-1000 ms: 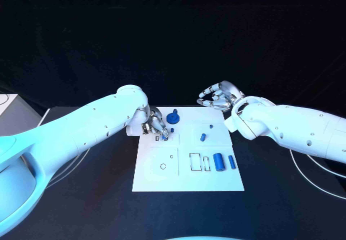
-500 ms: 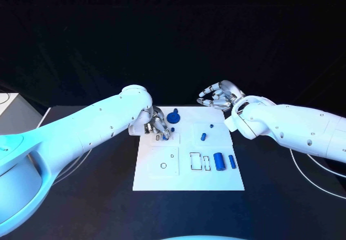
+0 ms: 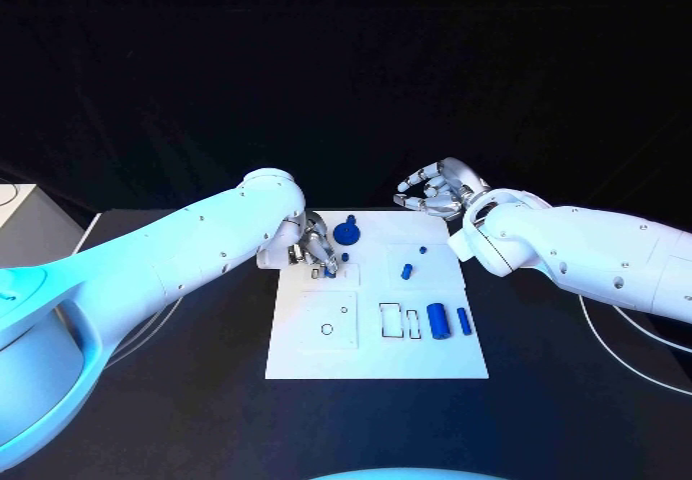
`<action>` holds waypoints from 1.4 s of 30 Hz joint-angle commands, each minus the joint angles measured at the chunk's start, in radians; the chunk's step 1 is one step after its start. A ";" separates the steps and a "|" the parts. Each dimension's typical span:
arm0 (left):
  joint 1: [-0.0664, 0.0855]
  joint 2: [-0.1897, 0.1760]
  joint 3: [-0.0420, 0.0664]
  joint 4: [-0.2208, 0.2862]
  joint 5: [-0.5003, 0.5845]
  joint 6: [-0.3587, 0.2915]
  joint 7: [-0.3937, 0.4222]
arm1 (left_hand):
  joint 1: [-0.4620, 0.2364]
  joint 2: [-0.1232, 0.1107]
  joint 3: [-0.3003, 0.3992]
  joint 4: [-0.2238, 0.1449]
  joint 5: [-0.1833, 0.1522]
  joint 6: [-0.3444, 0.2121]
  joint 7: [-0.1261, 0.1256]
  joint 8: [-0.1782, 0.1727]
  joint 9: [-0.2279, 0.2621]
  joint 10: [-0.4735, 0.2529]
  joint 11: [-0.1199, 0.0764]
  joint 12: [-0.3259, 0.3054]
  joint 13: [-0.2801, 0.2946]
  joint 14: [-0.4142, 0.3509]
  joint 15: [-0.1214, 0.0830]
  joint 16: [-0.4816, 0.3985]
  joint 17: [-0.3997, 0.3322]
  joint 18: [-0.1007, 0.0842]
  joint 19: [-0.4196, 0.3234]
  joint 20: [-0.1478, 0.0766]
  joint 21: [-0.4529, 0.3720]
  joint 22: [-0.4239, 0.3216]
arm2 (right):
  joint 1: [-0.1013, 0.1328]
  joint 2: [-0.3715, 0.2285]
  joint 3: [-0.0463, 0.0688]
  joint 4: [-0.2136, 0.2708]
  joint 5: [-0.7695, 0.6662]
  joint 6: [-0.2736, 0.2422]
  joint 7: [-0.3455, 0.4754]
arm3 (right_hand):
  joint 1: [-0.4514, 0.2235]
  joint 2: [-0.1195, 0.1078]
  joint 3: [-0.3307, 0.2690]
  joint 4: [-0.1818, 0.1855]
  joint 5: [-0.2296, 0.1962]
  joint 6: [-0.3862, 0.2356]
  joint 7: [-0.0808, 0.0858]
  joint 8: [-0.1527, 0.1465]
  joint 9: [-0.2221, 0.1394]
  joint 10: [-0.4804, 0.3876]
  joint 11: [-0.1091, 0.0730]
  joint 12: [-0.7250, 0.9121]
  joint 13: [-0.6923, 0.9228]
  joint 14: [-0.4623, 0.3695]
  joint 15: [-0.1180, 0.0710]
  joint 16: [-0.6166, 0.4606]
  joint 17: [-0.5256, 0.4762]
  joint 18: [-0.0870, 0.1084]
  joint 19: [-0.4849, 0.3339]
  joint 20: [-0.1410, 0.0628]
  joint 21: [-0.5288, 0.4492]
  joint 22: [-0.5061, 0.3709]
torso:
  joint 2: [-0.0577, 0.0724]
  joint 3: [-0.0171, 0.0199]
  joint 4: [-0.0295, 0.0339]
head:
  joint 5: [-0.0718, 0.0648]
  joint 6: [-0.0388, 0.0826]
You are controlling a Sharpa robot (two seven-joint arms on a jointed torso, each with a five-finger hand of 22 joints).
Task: Assemble the parts on the task board
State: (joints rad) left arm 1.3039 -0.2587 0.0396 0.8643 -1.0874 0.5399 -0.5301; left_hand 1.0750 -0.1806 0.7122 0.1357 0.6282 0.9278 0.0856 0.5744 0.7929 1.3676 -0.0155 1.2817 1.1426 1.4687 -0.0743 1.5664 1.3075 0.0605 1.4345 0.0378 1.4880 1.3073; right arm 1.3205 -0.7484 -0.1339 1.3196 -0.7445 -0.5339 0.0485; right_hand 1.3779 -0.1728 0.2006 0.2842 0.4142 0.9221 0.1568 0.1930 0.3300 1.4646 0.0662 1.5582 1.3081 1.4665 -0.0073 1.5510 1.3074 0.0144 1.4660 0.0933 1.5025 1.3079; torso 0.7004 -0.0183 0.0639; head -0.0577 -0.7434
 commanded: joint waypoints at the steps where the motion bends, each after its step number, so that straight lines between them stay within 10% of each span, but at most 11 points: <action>1: 0.001 0.004 0.000 0.002 -0.007 -0.009 0.003 | 0.013 0.003 0.188 -0.195 0.006 0.031 -0.024 0.005 0.002 0.008 0.000 0.004 0.002 0.102 0.004 0.004 0.263 -0.014 0.006 0.003 0.004 0.075 | 0.000 0.001 0.000 0.001 -0.009 0.010 0.007 | -0.006 0.000 0.004 0.000 -0.002 -0.007 0.000 -0.005 0.001 0.099 0.005 0.003 0.255 0.091 0.003 -0.002 0.205 0.004 0.075 0.004 -0.007 0.216 | 0.000 -0.0003 0.0005 | 0.000 0.000; 42: -0.004 0.021 -0.012 -0.021 0.000 0.012 -0.003 | 0.012 0.004 0.185 -0.194 0.010 0.031 -0.024 0.004 0.005 0.010 0.000 0.006 0.003 0.102 0.004 0.004 0.263 -0.014 0.005 0.002 0.003 0.073 | 0.000 0.004 0.000 0.001 -0.009 0.010 0.009 | -0.006 0.000 0.004 0.000 -0.002 -0.007 0.000 -0.005 0.001 0.099 0.005 0.003 0.255 0.091 0.003 -0.002 0.205 0.004 0.075 0.004 -0.007 0.216 | 0.003 0.0005 -0.0022 | -0.001 -0.008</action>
State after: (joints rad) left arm 1.3026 -0.2430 0.0292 0.8428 -1.0911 0.5374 -0.5329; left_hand 1.0750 -0.1806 0.7095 0.1330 0.6339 0.9278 0.0855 0.5761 0.7997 1.3676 -0.0151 1.2814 1.1453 1.4688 -0.0743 1.5664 1.3074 0.0606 1.4345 0.0378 1.4879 1.3078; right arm 1.3205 -0.7453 -0.1340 1.3190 -0.7447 -0.5339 0.0492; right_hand 1.3780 -0.1727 0.2005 0.2843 0.4142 0.9221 0.1568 0.1930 0.3296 1.4646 0.0662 1.5582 1.3076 1.4665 -0.0074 1.5510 1.3074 0.0144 1.4660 0.0933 1.5025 1.3074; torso 0.7015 -0.0175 0.0623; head -0.0577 -0.7510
